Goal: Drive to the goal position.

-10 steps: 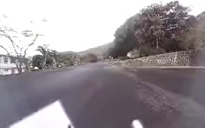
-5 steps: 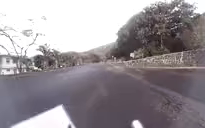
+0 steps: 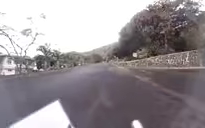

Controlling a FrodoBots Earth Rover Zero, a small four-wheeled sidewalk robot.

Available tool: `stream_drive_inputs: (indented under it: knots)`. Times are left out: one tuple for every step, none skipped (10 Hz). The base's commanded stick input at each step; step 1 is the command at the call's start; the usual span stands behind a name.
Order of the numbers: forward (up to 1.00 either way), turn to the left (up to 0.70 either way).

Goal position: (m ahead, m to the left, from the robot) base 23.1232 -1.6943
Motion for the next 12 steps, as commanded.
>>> stream_drive_inputs:
  knots:
    - [1.0, 0.0]
    - [1.0, 0.0]
    - [1.0, 0.0]
    - [1.0, 0.0]
    - [1.0, 0.0]
    - [1.0, 0.0]
    - [1.0, 0.0]
    - [1.0, -0.4]
    - [1.0, -0.4]
    - [1.0, -0.4]
    - [1.0, -0.4]
    - [1.0, -0.4]
